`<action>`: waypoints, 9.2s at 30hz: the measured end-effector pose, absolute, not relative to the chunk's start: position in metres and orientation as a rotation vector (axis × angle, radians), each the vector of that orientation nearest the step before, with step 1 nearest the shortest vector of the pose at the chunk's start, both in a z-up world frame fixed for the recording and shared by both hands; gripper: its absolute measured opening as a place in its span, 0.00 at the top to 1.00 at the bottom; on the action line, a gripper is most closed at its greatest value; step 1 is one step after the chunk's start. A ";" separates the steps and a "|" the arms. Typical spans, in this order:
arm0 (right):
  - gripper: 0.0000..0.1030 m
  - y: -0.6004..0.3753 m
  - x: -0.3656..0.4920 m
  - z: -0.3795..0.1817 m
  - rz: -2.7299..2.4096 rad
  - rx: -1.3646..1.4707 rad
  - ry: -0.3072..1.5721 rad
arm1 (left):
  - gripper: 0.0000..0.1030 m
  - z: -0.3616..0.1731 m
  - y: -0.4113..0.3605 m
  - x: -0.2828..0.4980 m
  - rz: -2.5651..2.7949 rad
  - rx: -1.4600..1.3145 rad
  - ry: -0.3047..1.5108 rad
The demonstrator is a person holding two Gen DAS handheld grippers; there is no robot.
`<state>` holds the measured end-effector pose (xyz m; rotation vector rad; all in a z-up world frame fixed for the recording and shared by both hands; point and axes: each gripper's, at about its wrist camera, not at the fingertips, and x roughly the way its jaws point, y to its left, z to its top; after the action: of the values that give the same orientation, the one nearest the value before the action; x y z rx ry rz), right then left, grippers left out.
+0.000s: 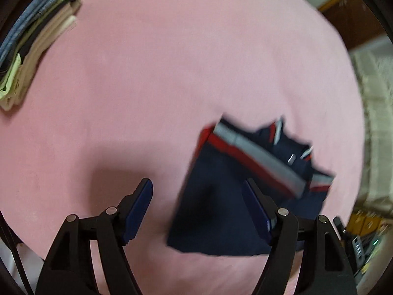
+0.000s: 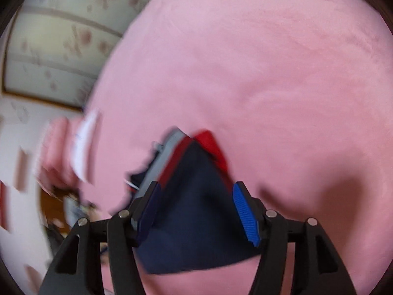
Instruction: Fold large clothes
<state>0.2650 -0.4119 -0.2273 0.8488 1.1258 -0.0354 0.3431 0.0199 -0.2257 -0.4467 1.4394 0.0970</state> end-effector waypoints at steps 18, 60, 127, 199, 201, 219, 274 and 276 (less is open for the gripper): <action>0.94 -0.380 0.219 -0.254 0.033 0.435 1.291 | 0.87 -0.278 0.001 0.282 0.047 -0.358 1.571; 1.00 -0.307 0.328 -0.280 0.568 0.430 1.133 | 0.94 -0.309 -0.091 0.341 -0.141 -0.609 1.345; 1.00 -0.364 0.246 -0.256 0.142 0.267 1.283 | 0.84 -0.311 -0.067 0.252 0.080 -0.257 1.477; 1.00 -0.235 0.306 -0.287 0.088 0.250 1.413 | 0.82 -0.282 -0.088 0.273 -0.335 -0.645 1.246; 1.00 -0.242 0.299 -0.288 0.096 0.300 1.382 | 0.82 -0.279 -0.088 0.273 -0.354 -0.639 1.237; 1.00 -0.295 0.288 -0.299 0.297 0.522 1.394 | 0.90 -0.221 -0.140 0.252 -0.210 -0.465 1.204; 1.00 -0.264 0.310 -0.278 0.332 0.196 1.495 | 0.78 -0.234 -0.093 0.241 -0.303 -0.564 1.175; 1.00 -0.265 0.310 -0.273 0.309 0.146 1.491 | 0.78 -0.221 -0.104 0.236 -0.297 -0.517 1.160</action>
<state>0.3103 -0.2647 -0.2734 0.1458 1.4907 0.3093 0.2362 -0.1039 -0.2210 -0.5168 1.1602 -0.2971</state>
